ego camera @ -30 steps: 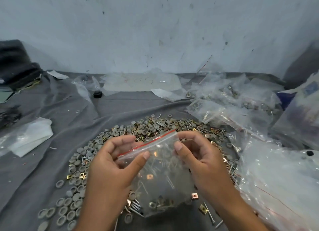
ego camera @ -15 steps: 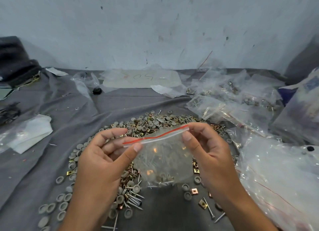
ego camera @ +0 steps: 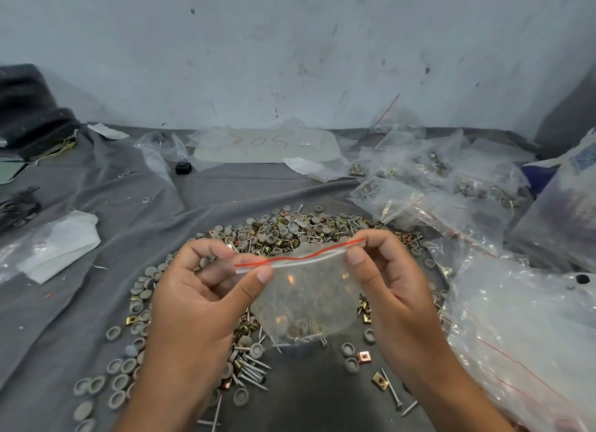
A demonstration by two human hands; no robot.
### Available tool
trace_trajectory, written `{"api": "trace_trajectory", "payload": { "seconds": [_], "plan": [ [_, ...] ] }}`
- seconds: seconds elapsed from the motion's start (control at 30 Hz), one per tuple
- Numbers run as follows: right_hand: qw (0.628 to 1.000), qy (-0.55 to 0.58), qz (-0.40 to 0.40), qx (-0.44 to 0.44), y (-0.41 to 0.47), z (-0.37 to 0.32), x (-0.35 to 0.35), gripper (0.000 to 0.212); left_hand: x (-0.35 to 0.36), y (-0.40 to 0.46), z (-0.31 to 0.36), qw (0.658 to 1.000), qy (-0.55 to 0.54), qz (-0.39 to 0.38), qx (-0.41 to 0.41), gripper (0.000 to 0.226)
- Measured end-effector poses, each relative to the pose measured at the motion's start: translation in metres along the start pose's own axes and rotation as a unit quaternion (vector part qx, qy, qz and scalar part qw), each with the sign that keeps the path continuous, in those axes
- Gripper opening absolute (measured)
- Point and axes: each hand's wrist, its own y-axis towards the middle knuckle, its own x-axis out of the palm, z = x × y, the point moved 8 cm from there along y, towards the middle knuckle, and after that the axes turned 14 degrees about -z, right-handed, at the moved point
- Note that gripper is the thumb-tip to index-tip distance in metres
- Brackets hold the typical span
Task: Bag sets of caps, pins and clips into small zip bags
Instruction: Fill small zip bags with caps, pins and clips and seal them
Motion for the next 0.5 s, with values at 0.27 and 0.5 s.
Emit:
{"api": "trace_trajectory", "payload": {
  "seconds": [0.27,0.5],
  "plan": [
    [1.0,0.009,-0.012,0.023,-0.001,0.0,0.006,0.018,0.011,-0.001,0.005,0.998,0.034,-0.041,0.016,0.054],
    [0.998,0.044,-0.033,0.025,-0.002,-0.004,0.014,0.013,0.017,-0.003,0.006,0.996,0.061,-0.064,0.011,0.043]
  ]
}}
